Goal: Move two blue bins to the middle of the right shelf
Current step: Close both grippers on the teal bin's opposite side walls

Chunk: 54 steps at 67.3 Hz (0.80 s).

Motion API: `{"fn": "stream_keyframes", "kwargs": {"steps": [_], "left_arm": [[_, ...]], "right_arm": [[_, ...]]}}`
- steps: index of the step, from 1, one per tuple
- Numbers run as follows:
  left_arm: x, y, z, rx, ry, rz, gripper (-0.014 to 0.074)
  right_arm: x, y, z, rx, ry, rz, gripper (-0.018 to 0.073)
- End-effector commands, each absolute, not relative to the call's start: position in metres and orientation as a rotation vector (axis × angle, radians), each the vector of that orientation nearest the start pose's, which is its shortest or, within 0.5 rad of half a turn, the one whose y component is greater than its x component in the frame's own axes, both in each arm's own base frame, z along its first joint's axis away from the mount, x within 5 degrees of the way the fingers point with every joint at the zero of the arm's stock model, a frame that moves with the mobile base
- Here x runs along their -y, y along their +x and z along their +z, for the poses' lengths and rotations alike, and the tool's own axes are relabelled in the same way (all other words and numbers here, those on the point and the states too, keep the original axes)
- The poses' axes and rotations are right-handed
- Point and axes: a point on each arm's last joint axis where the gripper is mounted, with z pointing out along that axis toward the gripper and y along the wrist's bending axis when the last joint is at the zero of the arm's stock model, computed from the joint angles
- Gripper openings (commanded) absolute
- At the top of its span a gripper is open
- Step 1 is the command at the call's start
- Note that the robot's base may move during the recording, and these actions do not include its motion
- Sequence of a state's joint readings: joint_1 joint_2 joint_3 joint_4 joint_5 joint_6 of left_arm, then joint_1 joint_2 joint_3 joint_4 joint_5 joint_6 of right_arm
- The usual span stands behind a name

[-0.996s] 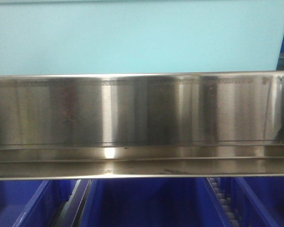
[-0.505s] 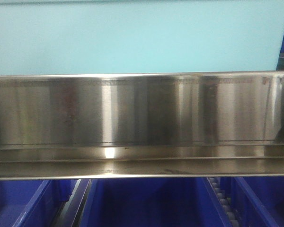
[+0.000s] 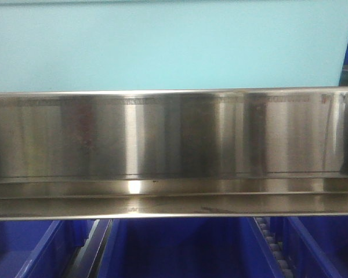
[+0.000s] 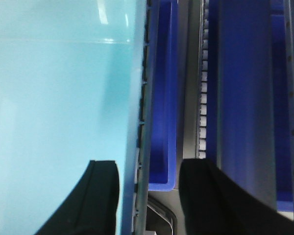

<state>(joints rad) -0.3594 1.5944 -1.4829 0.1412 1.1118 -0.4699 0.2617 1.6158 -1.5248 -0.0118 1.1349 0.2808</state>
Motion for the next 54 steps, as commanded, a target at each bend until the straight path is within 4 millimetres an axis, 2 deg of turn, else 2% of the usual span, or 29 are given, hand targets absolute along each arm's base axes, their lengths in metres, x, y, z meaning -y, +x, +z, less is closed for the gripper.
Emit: {"fn": "stream_keyframes", "kwargs": {"steps": [1, 13, 17, 26, 28, 29, 43, 54], "left_arm": [[0.110, 0.317, 0.340, -2.682, -0.097, -0.079, 0.0209], [0.110, 0.316, 0.340, -2.685, -0.100, -0.089, 0.0200], [0.111, 0.316, 0.340, -2.690, -0.104, -0.102, 0.0157], [0.112, 0.315, 0.340, -2.696, -0.105, -0.123, -0.0038], [0.113, 0.315, 0.340, -2.697, -0.100, -0.124, -0.0085], [0.113, 0.315, 0.340, -2.697, -0.096, -0.123, -0.0109], [0.112, 0.315, 0.341, -2.693, -0.081, -0.122, -0.0111], [0.108, 0.315, 0.361, -2.612, -0.078, -0.091, -0.0111]], "right_arm": [[-0.087, 0.329, 0.342, -2.728, 0.020, 0.139, 0.0197], [-0.088, 0.329, 0.340, -2.739, 0.020, 0.136, 0.0171], [-0.088, 0.329, 0.340, -2.741, 0.020, 0.135, 0.0095], [-0.087, 0.329, 0.340, -2.744, 0.020, 0.134, -0.0143], [-0.087, 0.329, 0.340, -2.744, 0.020, 0.134, -0.0169], [-0.087, 0.329, 0.340, -2.744, 0.020, 0.134, -0.0164], [-0.087, 0.328, 0.346, -2.724, 0.018, 0.129, -0.0158], [-0.083, 0.327, 0.370, -2.632, 0.005, 0.096, -0.0158]]}}
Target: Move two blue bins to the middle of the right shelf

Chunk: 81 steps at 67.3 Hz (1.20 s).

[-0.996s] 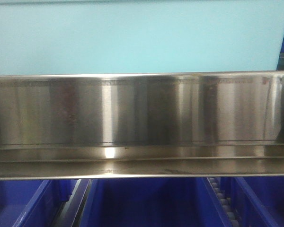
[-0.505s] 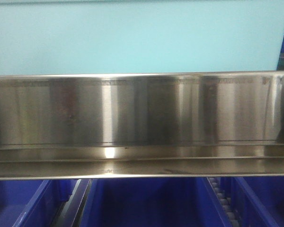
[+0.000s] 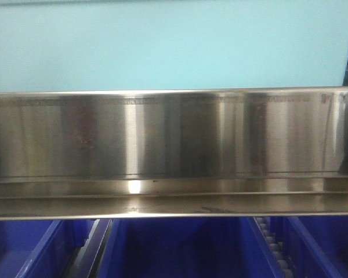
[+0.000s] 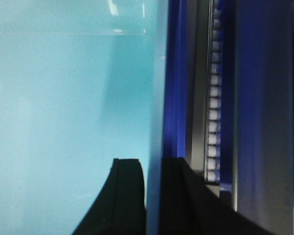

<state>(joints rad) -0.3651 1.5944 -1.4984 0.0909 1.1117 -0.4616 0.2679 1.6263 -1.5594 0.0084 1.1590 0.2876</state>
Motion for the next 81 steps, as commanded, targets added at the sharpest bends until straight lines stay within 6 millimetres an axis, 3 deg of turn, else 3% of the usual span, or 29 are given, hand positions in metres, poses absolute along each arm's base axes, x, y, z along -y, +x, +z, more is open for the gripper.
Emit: {"fn": "stream_keyframes", "kwargs": {"steps": [1, 17, 30, 38, 81], "left_arm": [[0.107, 0.315, 0.365, -2.599, -0.077, -0.091, -0.0111], [0.097, 0.309, 0.427, -2.374, -0.074, -0.064, -0.0111], [0.091, 0.301, 0.473, -2.150, -0.066, -0.114, -0.0111], [0.090, 0.298, 0.490, -2.043, -0.054, -0.132, -0.0111], [0.089, 0.300, 0.494, -1.992, -0.039, -0.114, -0.0111]], "right_arm": [[-0.082, 0.327, 0.371, -2.620, 0.005, 0.092, -0.0158], [-0.084, 0.322, 0.419, -2.370, -0.081, -0.023, -0.0158], [-0.086, 0.317, 0.453, -2.154, -0.093, 0.046, -0.0158], [-0.087, 0.317, 0.468, -2.058, -0.096, 0.077, -0.0158], [-0.088, 0.318, 0.478, -1.972, -0.102, 0.104, -0.0158]]}}
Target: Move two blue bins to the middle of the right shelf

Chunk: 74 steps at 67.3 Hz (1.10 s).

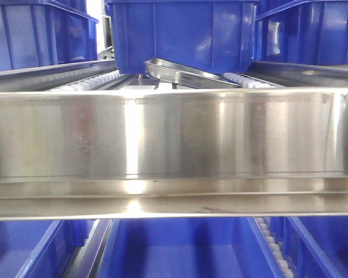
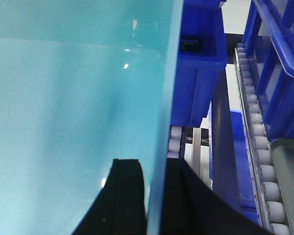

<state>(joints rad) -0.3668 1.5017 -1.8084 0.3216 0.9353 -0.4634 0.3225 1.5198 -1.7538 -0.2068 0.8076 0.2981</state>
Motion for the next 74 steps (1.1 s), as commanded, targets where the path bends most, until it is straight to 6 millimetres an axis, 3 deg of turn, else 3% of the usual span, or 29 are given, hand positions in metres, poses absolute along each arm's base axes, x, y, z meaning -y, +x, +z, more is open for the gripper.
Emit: {"fn": "stream_keyframes", "kwargs": {"steps": [1, 74], "left_arm": [[0.0890, 0.3000, 0.4942, -1.992, -0.039, -0.114, -0.0111], [0.0890, 0.3000, 0.4942, -1.992, -0.039, -0.114, -0.0111]], "right_arm": [[-0.0885, 0.3185, 0.4782, -1.970, -0.102, 0.104, -0.0158], [-0.0886, 0.3186, 0.4783, -1.968, -0.103, 0.105, -0.0158]]}}
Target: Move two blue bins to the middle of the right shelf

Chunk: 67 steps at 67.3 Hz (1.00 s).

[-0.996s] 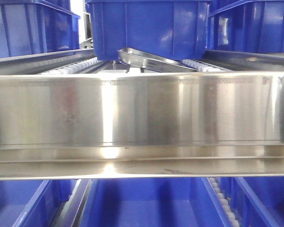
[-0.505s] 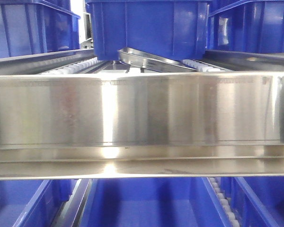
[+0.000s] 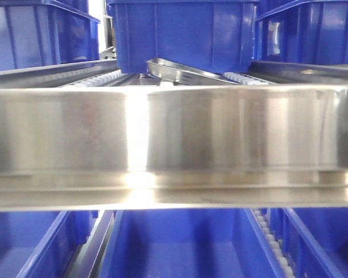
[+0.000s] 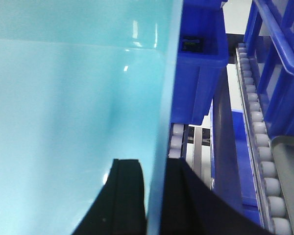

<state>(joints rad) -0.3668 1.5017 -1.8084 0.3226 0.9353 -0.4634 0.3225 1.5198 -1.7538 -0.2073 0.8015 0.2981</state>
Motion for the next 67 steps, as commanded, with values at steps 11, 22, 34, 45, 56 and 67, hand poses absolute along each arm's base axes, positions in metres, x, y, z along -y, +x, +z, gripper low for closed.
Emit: {"fn": "stream_keyframes", "kwargs": {"steps": [11, 22, 34, 45, 56, 67], "left_arm": [[0.089, 0.301, 0.494, -1.994, -0.039, -0.114, -0.0111], [0.089, 0.301, 0.494, -1.994, -0.039, -0.114, -0.0111], [0.089, 0.301, 0.494, -1.994, -0.039, -0.114, -0.0111], [0.089, 0.301, 0.494, -1.994, -0.039, -0.114, -0.0111], [0.089, 0.301, 0.494, -1.994, -0.039, -0.114, -0.0111], [0.089, 0.301, 0.494, -1.994, -0.039, -0.114, -0.0111]], "right_arm": [[-0.089, 0.319, 0.478, -1.970, -0.103, 0.104, -0.0158], [-0.090, 0.323, 0.477, -1.955, -0.107, 0.109, -0.0158], [-0.095, 0.332, 0.475, -1.907, -0.118, 0.126, -0.0158], [-0.096, 0.336, 0.472, -1.905, -0.122, 0.128, -0.0158], [-0.096, 0.336, 0.473, -1.902, -0.122, 0.128, -0.0158], [-0.096, 0.336, 0.473, -1.900, -0.122, 0.129, -0.0158]]}}
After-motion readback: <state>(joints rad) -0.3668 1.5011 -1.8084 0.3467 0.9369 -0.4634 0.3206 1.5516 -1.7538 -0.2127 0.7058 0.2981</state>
